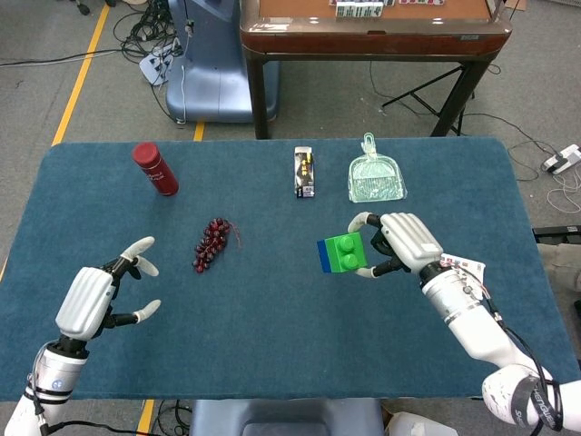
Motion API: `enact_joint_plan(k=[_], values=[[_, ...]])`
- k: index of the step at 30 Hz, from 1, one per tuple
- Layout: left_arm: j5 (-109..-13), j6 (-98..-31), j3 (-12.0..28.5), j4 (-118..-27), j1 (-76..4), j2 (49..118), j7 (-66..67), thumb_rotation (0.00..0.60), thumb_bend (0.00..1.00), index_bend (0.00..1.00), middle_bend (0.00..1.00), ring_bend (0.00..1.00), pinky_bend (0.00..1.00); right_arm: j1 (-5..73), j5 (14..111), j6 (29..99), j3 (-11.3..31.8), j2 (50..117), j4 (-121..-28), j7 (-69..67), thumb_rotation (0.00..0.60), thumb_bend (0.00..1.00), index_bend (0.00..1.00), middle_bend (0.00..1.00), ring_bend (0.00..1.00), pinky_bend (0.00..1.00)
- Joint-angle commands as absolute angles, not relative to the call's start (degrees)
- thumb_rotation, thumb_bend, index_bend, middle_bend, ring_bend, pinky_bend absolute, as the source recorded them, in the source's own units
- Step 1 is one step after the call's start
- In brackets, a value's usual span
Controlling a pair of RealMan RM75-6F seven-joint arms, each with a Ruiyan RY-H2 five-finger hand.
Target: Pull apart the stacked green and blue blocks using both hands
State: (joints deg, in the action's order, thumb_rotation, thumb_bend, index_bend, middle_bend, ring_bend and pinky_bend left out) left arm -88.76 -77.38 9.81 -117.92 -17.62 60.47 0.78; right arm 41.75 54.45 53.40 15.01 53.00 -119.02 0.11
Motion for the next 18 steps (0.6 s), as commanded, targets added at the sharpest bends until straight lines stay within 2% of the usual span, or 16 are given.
enact_joint_plan(k=[1, 4, 8, 12, 18], values=[[-83.4, -73.3, 13.4, -125.2, -21.4, 57.4, 2.3, 0.6, 0.2, 0.16, 0.43, 0.47, 0.74, 40.0, 56.8, 54.0, 16.9, 51.3, -120.7, -4.0, 0.6, 0.13, 0.63, 1.0, 1.0, 1.0], [-78.5, -70.3, 15.1, -129.7, -23.8, 55.9, 3.5, 0.6, 0.19, 0.15, 0.33, 0.41, 0.69, 39.3, 58.0, 53.5, 17.8, 51.0, -121.1, -7.7, 0.6, 0.13, 0.63, 1.0, 1.0, 1.0], [-70.3, -65.8, 17.0, -134.4, -27.3, 54.0, 3.9, 0.6, 0.17, 0.14, 0.15, 0.26, 0.61, 39.3, 59.0, 51.8, 18.4, 51.8, -120.8, -11.3, 0.6, 0.13, 0.63, 1.0, 1.0, 1.0], [-63.3, -60.8, 19.3, -135.0, -31.3, 53.0, 0.4, 0.6, 0.16, 0.13, 0.03, 0.13, 0.5, 40.3, 59.1, 49.6, 19.0, 53.0, -120.5, -14.0, 0.6, 0.13, 0.63, 1.0, 1.0, 1.0], [-55.7, -56.4, 22.1, -135.0, -35.8, 53.0, -4.6, 0.6, 0.14, 0.1, 0.0, 0.0, 0.32, 42.9, 57.3, 48.3, 19.6, 55.8, -120.3, -13.3, 0.6, 0.13, 0.63, 1.0, 1.0, 1.0]])
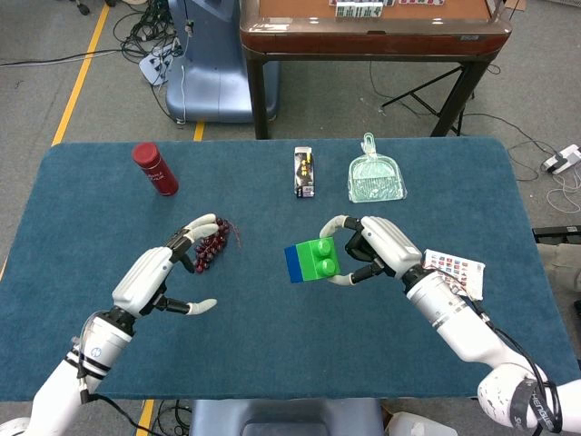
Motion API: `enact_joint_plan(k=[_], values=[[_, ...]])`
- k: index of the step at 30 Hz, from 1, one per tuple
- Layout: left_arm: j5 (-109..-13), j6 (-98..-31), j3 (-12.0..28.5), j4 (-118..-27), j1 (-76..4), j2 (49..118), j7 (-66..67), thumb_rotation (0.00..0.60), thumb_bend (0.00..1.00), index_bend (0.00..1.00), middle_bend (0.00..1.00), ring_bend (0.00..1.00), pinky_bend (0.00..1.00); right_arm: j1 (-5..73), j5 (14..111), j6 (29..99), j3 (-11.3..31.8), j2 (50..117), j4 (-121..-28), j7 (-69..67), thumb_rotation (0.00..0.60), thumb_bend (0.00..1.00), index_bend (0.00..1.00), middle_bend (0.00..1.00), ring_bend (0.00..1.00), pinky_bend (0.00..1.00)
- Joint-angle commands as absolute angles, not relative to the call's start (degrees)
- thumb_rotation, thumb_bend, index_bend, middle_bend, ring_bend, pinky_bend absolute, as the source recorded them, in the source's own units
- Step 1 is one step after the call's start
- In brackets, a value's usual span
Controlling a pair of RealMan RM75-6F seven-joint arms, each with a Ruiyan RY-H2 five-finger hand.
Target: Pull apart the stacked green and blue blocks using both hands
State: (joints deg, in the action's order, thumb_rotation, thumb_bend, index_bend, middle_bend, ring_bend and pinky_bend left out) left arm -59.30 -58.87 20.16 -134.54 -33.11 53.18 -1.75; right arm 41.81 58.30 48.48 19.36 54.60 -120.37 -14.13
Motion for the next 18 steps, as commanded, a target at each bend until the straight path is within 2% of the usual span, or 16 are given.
enact_joint_plan(k=[1, 6, 18], values=[[-54.7, -56.0, 22.4, -135.0, -36.4, 53.1, -5.4, 0.6, 0.13, 0.09, 0.0, 0.0, 0.3, 43.3, 56.7, 48.4, 19.7, 56.3, -120.4, -12.8, 0.6, 0.13, 0.63, 1.0, 1.0, 1.0], [-51.2, -55.8, 23.5, -135.0, -39.0, 54.7, -7.0, 0.6, 0.12, 0.07, 0.0, 0.0, 0.22, 45.9, 52.6, 50.4, 20.4, 60.2, -120.6, -10.1, 0.6, 0.13, 0.63, 1.0, 1.0, 1.0], [-45.1, -62.2, 21.0, -135.0, -43.0, 62.0, -1.1, 0.6, 0.12, 0.06, 0.0, 0.0, 0.16, 49.8, 42.2, 54.4, 22.4, 64.8, -122.3, -6.6, 0.6, 0.13, 0.63, 1.0, 1.0, 1.0]])
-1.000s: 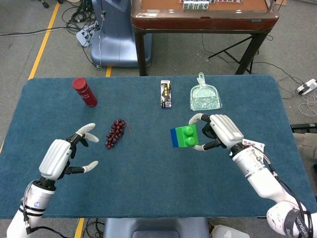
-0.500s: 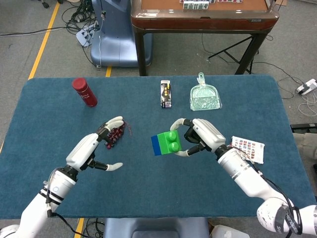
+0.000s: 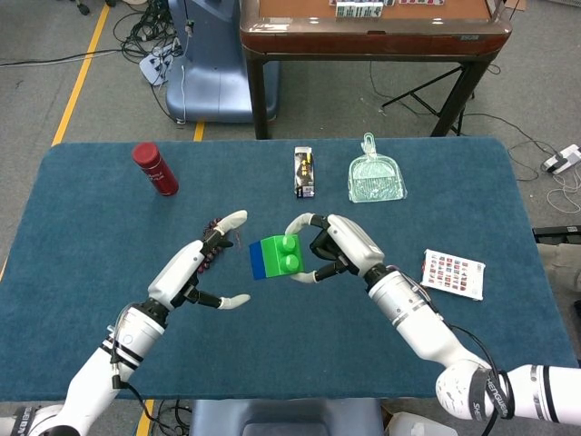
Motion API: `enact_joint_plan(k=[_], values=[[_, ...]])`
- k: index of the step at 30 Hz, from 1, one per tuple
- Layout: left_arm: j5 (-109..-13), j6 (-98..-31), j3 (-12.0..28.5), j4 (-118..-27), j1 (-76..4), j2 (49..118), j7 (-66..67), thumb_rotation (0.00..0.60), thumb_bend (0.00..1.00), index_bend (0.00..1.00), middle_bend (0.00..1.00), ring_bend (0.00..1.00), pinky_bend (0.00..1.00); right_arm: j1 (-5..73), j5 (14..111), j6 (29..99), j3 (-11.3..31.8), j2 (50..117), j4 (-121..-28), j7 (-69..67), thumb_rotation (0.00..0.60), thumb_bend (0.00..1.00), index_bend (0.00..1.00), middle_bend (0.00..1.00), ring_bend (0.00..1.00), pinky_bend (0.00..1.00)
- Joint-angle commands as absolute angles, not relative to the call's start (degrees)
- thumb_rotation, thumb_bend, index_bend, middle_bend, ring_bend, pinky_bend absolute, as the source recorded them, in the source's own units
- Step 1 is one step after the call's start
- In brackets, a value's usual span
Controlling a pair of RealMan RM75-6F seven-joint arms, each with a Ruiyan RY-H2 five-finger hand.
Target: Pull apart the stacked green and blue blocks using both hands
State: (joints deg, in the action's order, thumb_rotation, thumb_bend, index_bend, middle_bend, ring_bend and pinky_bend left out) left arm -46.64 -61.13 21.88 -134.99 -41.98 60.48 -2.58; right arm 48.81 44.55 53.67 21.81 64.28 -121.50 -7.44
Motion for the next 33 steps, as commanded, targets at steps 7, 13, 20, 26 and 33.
enact_joint_plan(k=[7, 13, 20, 26, 33], values=[[-41.7, -64.6, 19.6, -135.0, -44.8, 65.8, 2.1, 0.6, 0.12, 0.06, 0.0, 0.0, 0.16, 52.0, 34.7, 54.0, 23.6, 63.2, -124.3, -4.8, 0.6, 0.13, 0.63, 1.0, 1.0, 1.0], [-40.6, -66.8, 19.2, -135.0, -46.1, 69.1, 3.9, 0.6, 0.12, 0.05, 0.0, 0.0, 0.16, 54.7, 28.5, 54.2, 24.3, 60.5, -126.0, -1.8, 0.6, 0.13, 0.63, 1.0, 1.0, 1.0], [-39.1, -70.9, 19.6, -134.2, -47.9, 73.4, 7.4, 0.6, 0.12, 0.01, 0.0, 0.0, 0.16, 56.8, 23.6, 54.9, 24.6, 58.4, -128.2, 0.3, 0.6, 0.13, 0.63, 1.0, 1.0, 1.0], [-37.2, -73.4, 20.5, -132.9, -49.4, 77.0, 9.2, 0.6, 0.12, 0.01, 0.0, 0.0, 0.16, 57.6, 21.4, 53.7, 24.5, 57.5, -128.6, 0.2, 0.6, 0.13, 0.63, 1.0, 1.0, 1.0], [-37.8, -75.3, 20.8, -131.7, -49.3, 79.7, 9.7, 0.6, 0.12, 0.09, 0.0, 0.0, 0.16, 57.9, 20.8, 52.0, 24.3, 56.8, -128.1, -0.6, 0.6, 0.13, 0.63, 1.0, 1.0, 1.0]])
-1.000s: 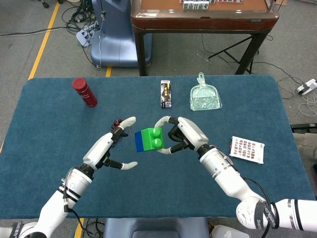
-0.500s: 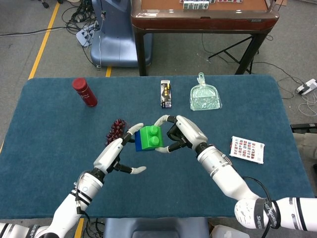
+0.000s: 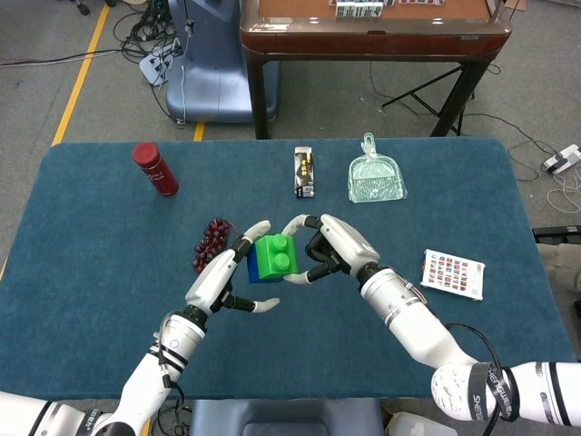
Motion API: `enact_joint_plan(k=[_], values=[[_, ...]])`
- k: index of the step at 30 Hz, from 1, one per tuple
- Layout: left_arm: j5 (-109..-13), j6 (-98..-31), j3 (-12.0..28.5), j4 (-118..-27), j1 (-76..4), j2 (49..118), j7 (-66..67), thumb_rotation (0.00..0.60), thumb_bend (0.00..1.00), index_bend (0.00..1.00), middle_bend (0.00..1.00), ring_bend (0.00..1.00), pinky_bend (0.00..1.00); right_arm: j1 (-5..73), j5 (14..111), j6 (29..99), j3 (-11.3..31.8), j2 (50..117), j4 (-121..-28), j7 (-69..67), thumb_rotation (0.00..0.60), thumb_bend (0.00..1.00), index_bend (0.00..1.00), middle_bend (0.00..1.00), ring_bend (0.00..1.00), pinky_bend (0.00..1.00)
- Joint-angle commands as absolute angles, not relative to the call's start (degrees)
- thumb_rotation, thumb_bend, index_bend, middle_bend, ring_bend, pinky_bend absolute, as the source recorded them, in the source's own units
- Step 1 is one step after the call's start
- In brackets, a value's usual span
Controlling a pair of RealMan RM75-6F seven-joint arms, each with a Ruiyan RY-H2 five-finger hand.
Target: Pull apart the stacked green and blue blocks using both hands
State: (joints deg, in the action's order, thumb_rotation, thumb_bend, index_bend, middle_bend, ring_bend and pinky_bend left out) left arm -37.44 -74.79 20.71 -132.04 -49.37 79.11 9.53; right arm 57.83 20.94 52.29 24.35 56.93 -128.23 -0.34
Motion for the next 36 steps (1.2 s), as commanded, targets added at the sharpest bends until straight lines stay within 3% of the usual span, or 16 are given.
enact_joint_plan(k=[1, 17, 36], values=[[-38.0, -75.6, 20.8, -131.6, -49.2, 80.0, 9.7, 0.6, 0.12, 0.1, 0.0, 0.0, 0.16, 58.0, 20.8, 51.8, 24.2, 56.8, -128.0, -0.7, 0.6, 0.13, 0.63, 1.0, 1.0, 1.0], [-38.6, -78.1, 21.4, -130.5, -48.4, 82.8, 11.8, 0.6, 0.12, 0.39, 0.0, 0.0, 0.16, 58.6, 19.6, 49.0, 24.3, 54.8, -128.3, -3.1, 0.6, 0.13, 0.63, 1.0, 1.0, 1.0], [-38.6, -75.8, 21.7, -129.9, -46.5, 81.9, 10.8, 0.6, 0.18, 0.53, 0.0, 0.0, 0.16, 58.5, 21.2, 46.4, 22.9, 53.7, -127.4, -5.0, 0.6, 0.13, 0.63, 1.0, 1.0, 1.0]])
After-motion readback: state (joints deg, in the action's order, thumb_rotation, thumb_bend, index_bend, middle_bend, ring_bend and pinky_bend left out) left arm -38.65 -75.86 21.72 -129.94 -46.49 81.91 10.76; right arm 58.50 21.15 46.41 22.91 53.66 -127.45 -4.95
